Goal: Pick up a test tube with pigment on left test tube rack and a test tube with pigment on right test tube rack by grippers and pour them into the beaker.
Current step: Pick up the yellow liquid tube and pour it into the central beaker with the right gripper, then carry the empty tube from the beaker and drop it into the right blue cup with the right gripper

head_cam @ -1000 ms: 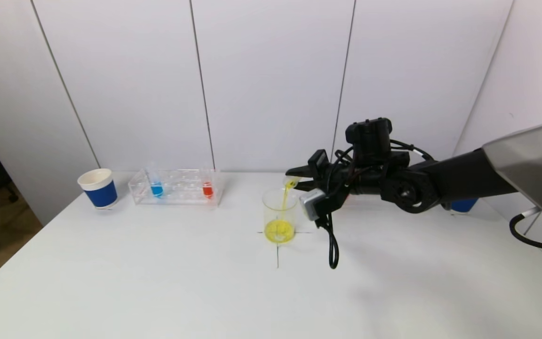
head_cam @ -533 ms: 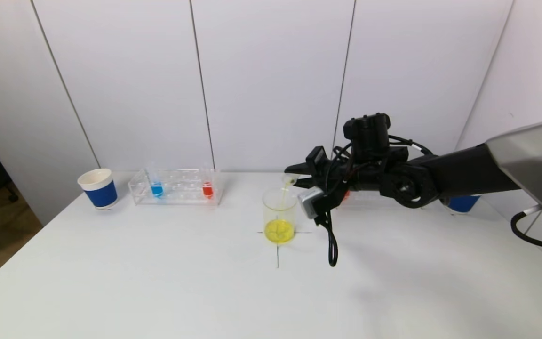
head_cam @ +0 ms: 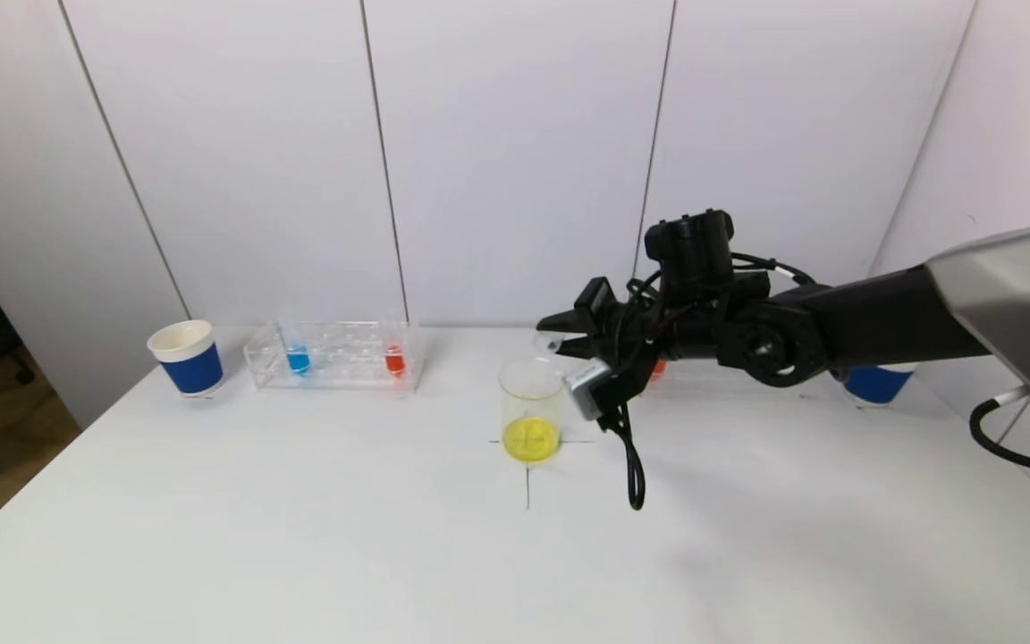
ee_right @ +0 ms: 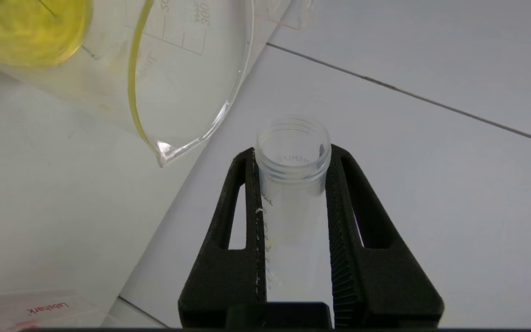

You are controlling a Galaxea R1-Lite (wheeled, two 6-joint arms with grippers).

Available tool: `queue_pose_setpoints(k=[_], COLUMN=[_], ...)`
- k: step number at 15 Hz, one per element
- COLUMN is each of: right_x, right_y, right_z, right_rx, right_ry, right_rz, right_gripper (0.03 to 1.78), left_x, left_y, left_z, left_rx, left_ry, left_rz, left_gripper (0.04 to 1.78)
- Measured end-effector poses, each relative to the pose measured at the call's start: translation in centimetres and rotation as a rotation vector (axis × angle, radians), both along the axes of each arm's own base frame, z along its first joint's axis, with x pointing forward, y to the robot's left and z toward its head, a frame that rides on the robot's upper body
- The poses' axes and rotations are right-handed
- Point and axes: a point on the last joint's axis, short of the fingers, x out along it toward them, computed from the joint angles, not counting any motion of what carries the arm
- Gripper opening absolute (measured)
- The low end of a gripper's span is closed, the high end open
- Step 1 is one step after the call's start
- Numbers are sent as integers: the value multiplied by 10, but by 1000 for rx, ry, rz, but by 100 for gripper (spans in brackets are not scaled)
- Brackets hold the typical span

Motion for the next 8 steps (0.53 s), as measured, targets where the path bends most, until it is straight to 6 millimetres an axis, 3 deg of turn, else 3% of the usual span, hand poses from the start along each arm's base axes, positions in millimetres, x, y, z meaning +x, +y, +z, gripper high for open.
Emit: queue_pose_setpoints(k=[8], right_x=[1], right_y=[1], right_z=[2], right_rx=[14], right_ry=[3], right_rz=[0], right_gripper=[45], left_x=[0], left_y=[0], left_z=[0], left_rx=[0], left_ry=[0], left_rz=[0], left_gripper=[176])
